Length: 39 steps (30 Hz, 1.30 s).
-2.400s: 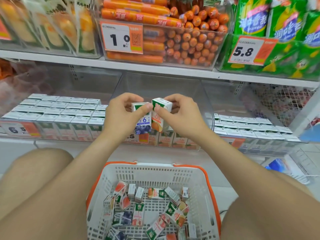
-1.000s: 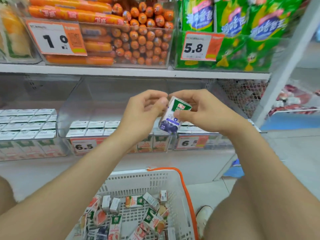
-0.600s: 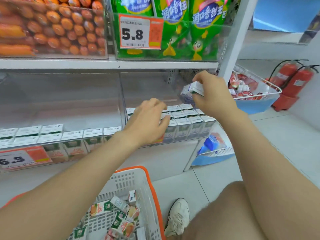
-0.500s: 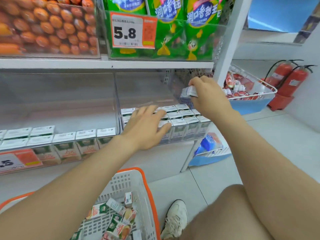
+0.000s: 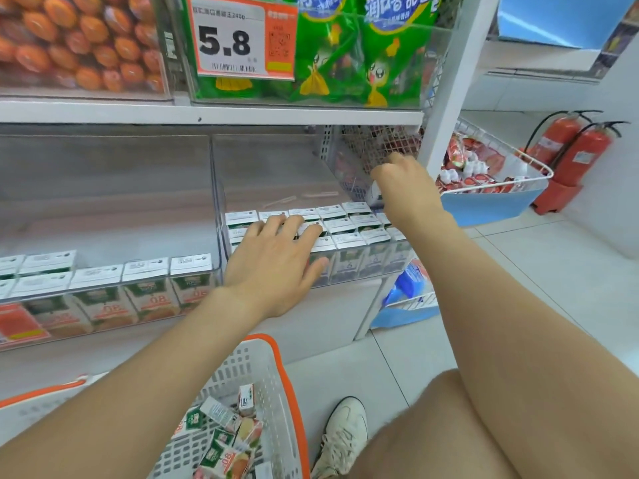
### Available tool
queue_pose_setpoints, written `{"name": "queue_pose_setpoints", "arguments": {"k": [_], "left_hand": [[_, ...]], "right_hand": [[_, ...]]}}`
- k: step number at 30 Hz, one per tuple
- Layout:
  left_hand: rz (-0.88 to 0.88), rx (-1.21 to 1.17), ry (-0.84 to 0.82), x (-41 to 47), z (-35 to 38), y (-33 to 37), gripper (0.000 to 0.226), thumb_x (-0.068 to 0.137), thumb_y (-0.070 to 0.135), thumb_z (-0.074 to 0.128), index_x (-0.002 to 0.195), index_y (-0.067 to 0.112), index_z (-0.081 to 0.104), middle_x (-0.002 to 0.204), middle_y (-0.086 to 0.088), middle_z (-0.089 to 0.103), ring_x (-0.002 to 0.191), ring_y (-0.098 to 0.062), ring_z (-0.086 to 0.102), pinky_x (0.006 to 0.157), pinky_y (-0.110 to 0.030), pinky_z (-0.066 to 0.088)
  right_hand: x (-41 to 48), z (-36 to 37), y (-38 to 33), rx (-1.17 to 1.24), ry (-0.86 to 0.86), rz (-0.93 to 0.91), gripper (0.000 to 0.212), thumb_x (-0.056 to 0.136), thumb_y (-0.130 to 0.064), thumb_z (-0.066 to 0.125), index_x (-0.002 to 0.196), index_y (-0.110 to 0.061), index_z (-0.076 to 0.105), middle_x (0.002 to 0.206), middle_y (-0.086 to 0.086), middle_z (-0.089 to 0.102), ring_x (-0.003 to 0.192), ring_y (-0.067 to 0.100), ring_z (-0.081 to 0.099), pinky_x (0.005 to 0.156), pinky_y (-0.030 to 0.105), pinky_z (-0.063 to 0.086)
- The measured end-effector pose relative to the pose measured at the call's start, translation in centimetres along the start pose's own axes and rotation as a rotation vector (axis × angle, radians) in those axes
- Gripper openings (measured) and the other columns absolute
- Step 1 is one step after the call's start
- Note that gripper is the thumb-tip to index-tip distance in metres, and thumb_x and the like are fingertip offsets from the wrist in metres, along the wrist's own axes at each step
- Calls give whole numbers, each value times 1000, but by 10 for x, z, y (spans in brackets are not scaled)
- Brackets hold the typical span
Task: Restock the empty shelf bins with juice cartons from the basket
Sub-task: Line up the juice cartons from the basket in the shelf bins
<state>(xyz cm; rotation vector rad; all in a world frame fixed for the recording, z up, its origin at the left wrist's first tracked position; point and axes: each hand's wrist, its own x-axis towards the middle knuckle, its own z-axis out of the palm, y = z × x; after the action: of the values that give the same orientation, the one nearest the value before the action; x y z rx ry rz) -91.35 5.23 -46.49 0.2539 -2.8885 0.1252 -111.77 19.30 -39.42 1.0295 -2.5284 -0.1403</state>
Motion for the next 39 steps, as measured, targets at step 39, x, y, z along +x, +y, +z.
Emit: {"name": "queue_pose_setpoints", "arguments": {"k": [39], "left_hand": [[-365, -537, -935, -325, 190, -68, 29, 97, 9, 60, 120, 26, 68, 131, -1, 63, 114, -22, 63, 98, -39, 55]], "right_hand": [[-266, 101, -293, 115, -1119, -724, 19, 95, 5, 51, 88, -13, 51, 90, 7, 54, 68, 20, 51, 53, 32, 41]]}}
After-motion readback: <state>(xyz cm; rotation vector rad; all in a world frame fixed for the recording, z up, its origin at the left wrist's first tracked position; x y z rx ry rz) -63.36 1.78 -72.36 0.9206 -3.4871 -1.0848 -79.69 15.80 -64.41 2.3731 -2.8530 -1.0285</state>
